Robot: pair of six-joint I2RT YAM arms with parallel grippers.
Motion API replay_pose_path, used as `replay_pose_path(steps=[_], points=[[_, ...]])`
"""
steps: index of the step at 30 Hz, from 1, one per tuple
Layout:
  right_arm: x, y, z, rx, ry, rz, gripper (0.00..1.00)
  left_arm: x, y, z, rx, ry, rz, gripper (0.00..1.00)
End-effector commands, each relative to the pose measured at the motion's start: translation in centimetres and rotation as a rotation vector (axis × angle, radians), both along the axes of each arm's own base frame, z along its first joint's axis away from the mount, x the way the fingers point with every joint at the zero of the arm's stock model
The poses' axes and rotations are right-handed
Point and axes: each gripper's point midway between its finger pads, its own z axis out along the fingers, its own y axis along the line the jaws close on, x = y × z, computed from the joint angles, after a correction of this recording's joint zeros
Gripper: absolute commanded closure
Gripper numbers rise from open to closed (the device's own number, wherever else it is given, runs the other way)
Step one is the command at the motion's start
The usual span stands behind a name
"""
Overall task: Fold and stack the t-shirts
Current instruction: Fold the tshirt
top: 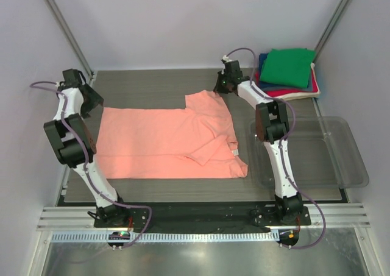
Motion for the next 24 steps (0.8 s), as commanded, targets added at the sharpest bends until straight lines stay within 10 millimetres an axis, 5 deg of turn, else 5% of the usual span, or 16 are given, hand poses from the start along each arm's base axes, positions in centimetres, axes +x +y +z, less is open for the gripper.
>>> replay_pose_path(steps=[1,2,9,16,24], points=[[-0.5,-0.1,4.5,0.008,-0.067,0.032,0.99,1.2,1.3,1.7,0.067,0.000,-0.027,0.30],[-0.3,-0.2,6.2,0.019,-0.101,0.030,0.99,1.5,1.4,1.5,0.069,-0.001,-0.035,0.30],[-0.7,-0.2,9.1,0.041,-0.138,0.029,0.99,3.1,1.4,-3.1,0.019,0.044,-0.097,0.33],[-2.2,-0.2,7.9,0.058,-0.089,0.035,0.99,6.4,-0.5,-6.0,-0.107,-0.024,-0.174,0.38],[-3.2,-0.5,8.1,0.074,-0.089,0.044,0.99,7.5,-0.1,-7.6,-0.090,0.000,-0.201,0.41]])
